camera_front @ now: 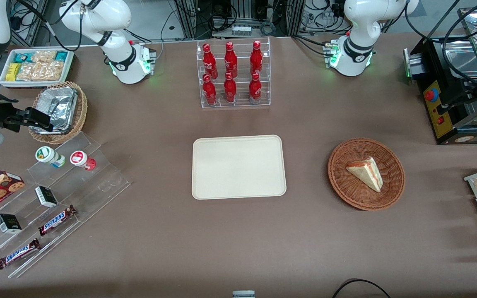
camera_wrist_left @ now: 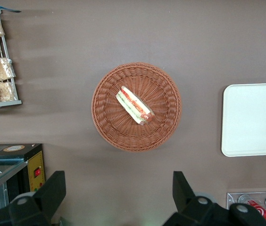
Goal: Place green gum on tray
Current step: 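Move the right gripper down to the green-labelled gum bottle on the acrylic stand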
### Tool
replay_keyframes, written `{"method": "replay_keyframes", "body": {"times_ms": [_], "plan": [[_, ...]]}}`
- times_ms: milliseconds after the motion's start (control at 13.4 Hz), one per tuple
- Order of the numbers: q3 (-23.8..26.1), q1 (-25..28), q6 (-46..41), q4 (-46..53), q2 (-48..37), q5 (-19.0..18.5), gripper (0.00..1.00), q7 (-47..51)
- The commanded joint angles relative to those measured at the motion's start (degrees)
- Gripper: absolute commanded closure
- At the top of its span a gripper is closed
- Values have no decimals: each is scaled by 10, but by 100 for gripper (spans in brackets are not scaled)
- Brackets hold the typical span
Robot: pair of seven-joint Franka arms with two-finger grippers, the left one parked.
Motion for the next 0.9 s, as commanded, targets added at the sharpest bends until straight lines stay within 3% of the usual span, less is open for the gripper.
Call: {"method": "replay_keyframes", "body": {"times_ms": [0, 224, 821], "plan": [[-3, 0, 0, 17, 9, 15, 1, -24], [-4, -6, 12, 9, 23, 16, 1, -49], [-25, -62, 173, -124, 22, 16, 1, -334]]}}
